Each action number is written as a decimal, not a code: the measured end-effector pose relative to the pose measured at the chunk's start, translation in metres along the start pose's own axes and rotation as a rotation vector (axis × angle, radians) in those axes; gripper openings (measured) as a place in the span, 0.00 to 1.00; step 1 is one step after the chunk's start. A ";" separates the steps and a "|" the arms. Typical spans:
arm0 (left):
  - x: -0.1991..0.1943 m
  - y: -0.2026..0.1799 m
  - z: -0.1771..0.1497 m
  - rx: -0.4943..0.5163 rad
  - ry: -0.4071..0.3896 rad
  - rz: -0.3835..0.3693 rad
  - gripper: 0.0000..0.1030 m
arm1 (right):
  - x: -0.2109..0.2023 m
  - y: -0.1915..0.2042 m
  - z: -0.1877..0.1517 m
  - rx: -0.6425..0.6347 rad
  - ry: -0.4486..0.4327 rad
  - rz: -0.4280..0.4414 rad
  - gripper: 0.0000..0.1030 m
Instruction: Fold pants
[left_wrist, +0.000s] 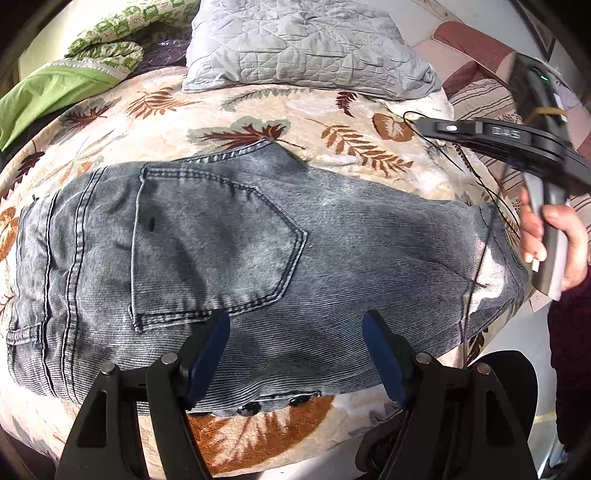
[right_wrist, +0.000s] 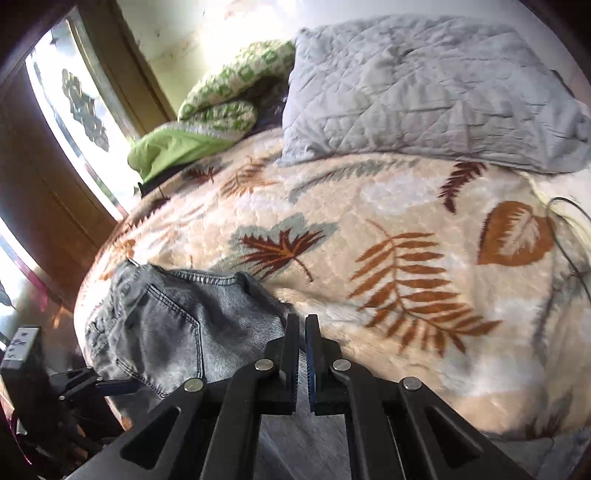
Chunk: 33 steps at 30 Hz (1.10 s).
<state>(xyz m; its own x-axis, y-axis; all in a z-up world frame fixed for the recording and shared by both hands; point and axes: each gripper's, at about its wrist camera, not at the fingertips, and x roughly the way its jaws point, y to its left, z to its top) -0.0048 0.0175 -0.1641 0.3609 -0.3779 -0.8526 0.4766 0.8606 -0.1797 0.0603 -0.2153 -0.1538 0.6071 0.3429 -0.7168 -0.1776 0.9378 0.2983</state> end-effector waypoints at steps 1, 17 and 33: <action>-0.001 -0.005 0.003 0.013 -0.009 0.004 0.73 | -0.032 -0.008 -0.007 0.019 -0.067 -0.013 0.05; 0.039 -0.092 0.026 0.120 0.033 -0.004 0.73 | -0.254 -0.175 -0.195 0.569 -0.381 -0.006 0.98; 0.005 -0.068 0.000 0.166 0.002 0.042 0.69 | -0.133 -0.108 -0.133 0.495 -0.151 0.273 0.69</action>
<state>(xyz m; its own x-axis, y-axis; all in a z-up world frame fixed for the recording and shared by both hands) -0.0358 -0.0428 -0.1561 0.3819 -0.3425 -0.8584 0.5875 0.8069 -0.0606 -0.1046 -0.3551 -0.1742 0.7001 0.5229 -0.4862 0.0185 0.6674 0.7444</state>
